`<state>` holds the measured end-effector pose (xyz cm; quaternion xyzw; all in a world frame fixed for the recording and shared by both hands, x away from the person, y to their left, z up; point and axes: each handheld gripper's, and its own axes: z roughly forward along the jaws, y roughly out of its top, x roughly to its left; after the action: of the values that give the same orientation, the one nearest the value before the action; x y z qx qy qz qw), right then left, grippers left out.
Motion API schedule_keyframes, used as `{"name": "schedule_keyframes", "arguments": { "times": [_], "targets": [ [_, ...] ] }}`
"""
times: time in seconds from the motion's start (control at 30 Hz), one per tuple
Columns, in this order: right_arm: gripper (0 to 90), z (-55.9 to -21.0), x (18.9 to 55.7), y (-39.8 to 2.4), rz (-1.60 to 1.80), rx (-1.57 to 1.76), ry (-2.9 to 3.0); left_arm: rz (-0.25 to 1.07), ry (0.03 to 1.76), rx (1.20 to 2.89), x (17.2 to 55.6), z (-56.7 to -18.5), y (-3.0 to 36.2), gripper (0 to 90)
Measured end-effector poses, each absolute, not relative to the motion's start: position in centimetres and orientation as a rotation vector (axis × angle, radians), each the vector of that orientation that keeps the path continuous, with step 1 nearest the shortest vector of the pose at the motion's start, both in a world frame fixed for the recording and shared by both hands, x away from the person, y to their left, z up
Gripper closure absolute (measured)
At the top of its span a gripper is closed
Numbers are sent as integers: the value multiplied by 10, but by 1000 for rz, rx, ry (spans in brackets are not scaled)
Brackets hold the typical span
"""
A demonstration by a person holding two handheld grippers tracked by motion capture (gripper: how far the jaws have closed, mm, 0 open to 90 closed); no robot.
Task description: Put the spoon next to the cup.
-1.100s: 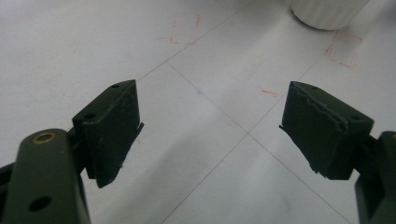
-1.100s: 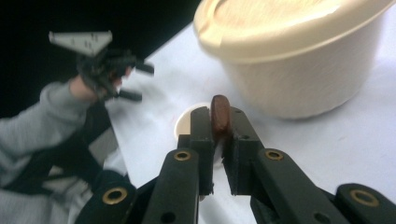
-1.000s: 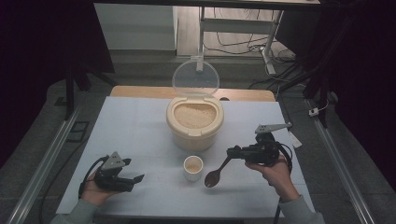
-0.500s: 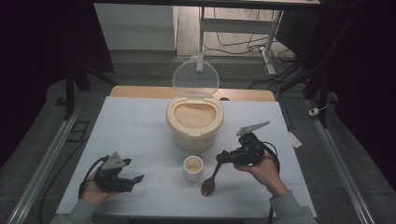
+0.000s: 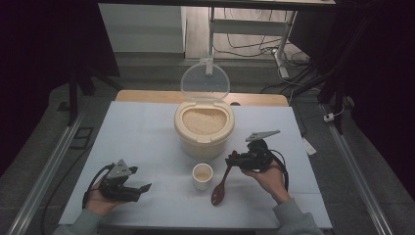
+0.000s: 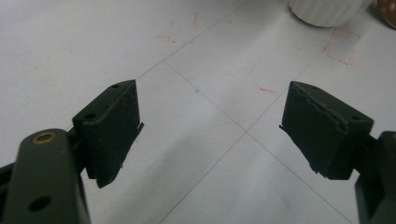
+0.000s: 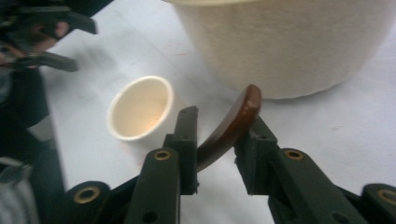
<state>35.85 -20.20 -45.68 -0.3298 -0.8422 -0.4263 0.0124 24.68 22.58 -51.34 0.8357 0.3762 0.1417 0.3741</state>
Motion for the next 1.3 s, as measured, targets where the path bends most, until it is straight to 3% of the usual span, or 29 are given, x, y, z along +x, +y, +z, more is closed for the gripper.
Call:
{"name": "schedule_keyframes", "arguments": {
  "times": [0.77, 1.1, 1.3],
  "targets": [
    [415, -515, 377, -193, -1223, -1243, -2790, 358, 959, 2149, 247, -514, 225, 195],
    [304, -522, 375, -184, -1135, -1335, -2916, 358, 953, 2161, 247, -514, 224, 195],
    [297, -510, 370, -197, -1296, -1384, -2866, 358, 953, 2158, 247, -514, 224, 195]
  ]
}}
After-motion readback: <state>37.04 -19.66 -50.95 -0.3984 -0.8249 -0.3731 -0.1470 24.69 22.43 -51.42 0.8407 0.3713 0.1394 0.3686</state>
